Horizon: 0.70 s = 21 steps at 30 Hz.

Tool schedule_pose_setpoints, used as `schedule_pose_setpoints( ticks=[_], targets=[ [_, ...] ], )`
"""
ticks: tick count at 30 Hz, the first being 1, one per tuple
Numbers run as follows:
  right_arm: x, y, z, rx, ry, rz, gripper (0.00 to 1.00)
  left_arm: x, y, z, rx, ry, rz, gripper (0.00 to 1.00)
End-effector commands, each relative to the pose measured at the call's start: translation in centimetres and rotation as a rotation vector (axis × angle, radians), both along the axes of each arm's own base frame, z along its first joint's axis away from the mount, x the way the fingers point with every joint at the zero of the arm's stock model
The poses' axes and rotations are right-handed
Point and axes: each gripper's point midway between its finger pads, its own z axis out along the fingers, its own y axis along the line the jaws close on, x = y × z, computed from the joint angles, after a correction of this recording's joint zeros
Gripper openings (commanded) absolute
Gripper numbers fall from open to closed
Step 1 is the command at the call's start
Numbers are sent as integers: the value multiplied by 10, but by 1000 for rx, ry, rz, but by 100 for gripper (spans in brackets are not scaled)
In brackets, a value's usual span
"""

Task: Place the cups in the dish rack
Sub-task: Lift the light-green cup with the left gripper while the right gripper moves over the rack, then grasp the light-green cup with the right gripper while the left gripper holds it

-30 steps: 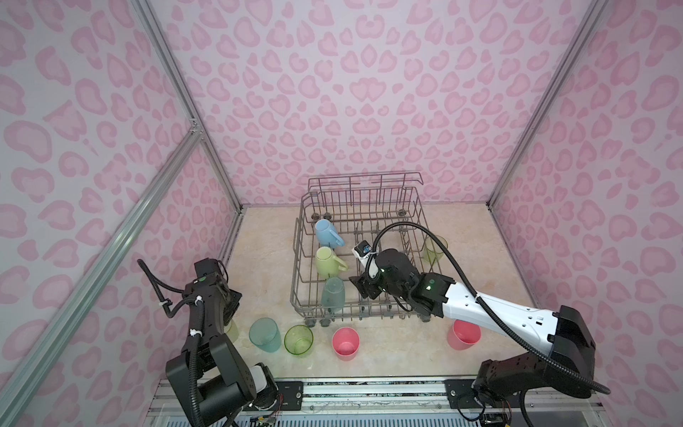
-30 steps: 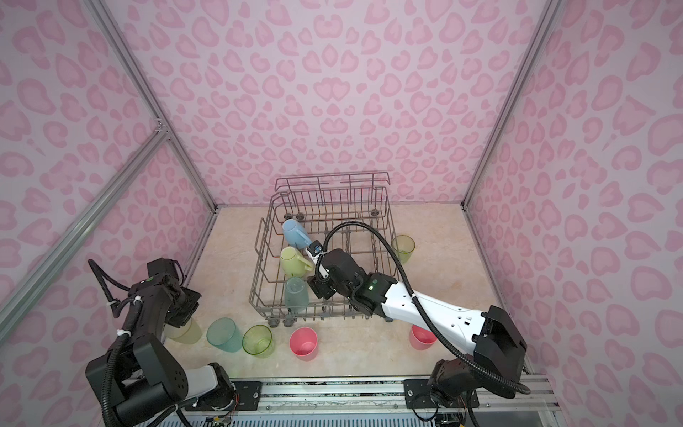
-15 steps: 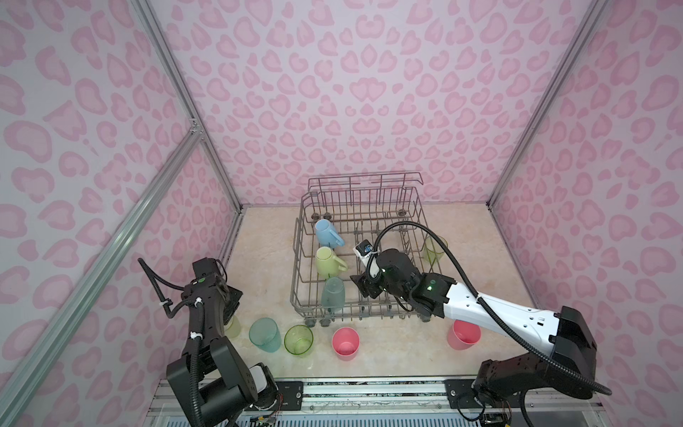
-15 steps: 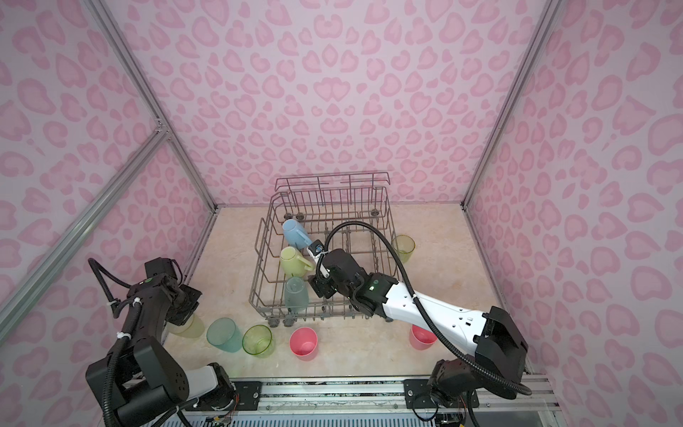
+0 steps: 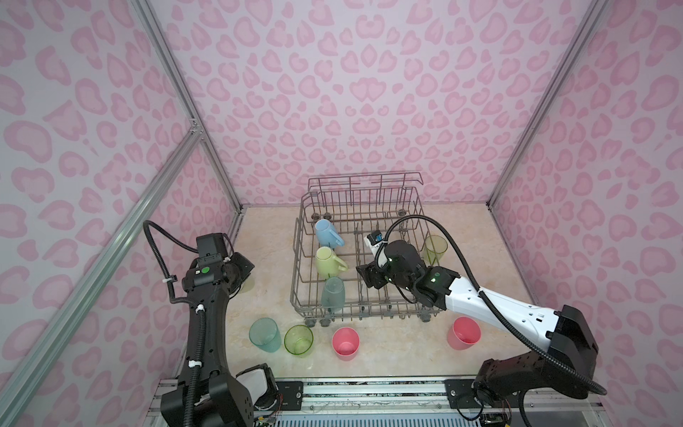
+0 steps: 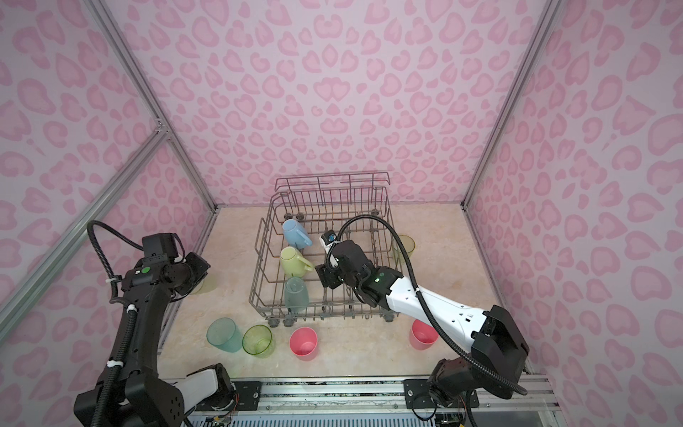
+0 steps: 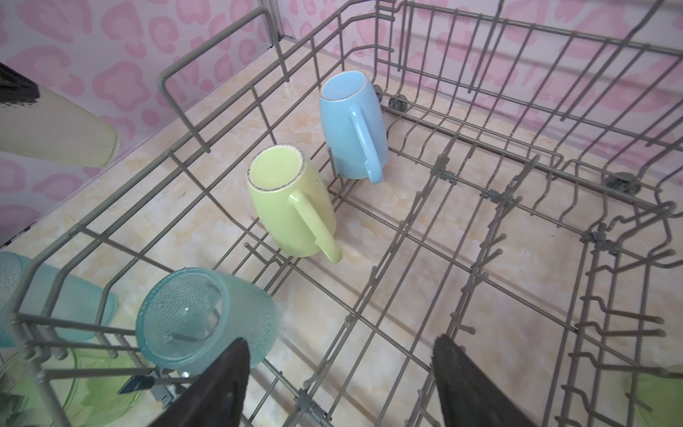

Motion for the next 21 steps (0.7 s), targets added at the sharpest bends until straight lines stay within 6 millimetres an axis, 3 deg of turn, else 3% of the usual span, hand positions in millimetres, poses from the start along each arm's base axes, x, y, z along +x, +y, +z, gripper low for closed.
schedule_pose_setpoints(
  ticks=[1,6,13,21],
  targets=[
    [10,1,10,104,30,-33,78,22,-14,36,44,-132,-96,3],
    [26,-11,22,174,53,-95,78,43,-48,76,37,-289,-243,3],
    [56,-28,57,465,129,-169,77,61,-120,120,-32,-517,-497,3],
    [84,-42,70,696,226,-239,77,71,-194,144,-194,-693,-743,3]
  ],
)
